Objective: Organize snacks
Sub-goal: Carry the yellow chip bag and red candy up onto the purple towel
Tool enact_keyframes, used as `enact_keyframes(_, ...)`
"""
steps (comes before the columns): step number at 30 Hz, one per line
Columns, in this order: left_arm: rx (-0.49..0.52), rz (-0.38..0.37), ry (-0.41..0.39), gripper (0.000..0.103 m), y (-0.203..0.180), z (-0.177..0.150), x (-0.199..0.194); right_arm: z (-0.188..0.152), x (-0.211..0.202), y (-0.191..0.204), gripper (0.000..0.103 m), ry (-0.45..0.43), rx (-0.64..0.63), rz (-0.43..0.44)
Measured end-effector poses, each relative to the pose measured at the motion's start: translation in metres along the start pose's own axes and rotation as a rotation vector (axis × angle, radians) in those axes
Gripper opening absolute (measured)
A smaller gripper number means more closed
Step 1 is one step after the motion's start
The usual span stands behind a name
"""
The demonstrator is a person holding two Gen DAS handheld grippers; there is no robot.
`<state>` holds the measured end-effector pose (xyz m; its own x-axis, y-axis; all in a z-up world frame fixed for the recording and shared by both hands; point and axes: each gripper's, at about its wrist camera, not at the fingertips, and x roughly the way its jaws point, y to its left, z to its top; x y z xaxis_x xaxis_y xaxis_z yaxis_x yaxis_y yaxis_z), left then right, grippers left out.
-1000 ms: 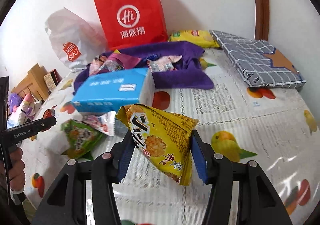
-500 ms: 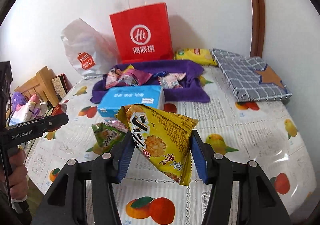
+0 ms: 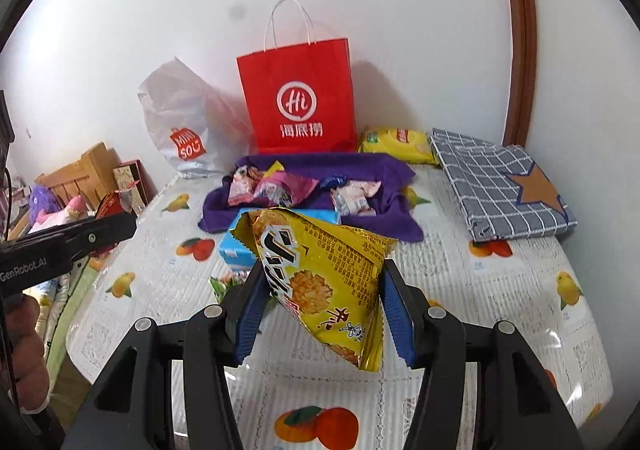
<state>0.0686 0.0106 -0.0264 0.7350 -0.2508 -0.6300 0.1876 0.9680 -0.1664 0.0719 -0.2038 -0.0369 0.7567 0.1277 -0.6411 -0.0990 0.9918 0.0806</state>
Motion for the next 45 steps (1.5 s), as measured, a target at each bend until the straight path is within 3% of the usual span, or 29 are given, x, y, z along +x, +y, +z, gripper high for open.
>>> enact_keyframes(10,0.019,-0.012,-0.015,0.041,-0.004,0.031,0.007,0.029,0.004,-0.001,0.054,-0.003,0.031,0.044)
enact_keyframes(20,0.044,-0.032,-0.034,0.041,-0.006,0.072,0.034,0.071,0.018,-0.006,0.054,-0.023,0.015,0.013)
enact_keyframes(45,-0.025,-0.004,0.011,0.041,0.041,0.142,0.154,0.145,0.151,-0.01,0.054,0.031,-0.014,0.016)
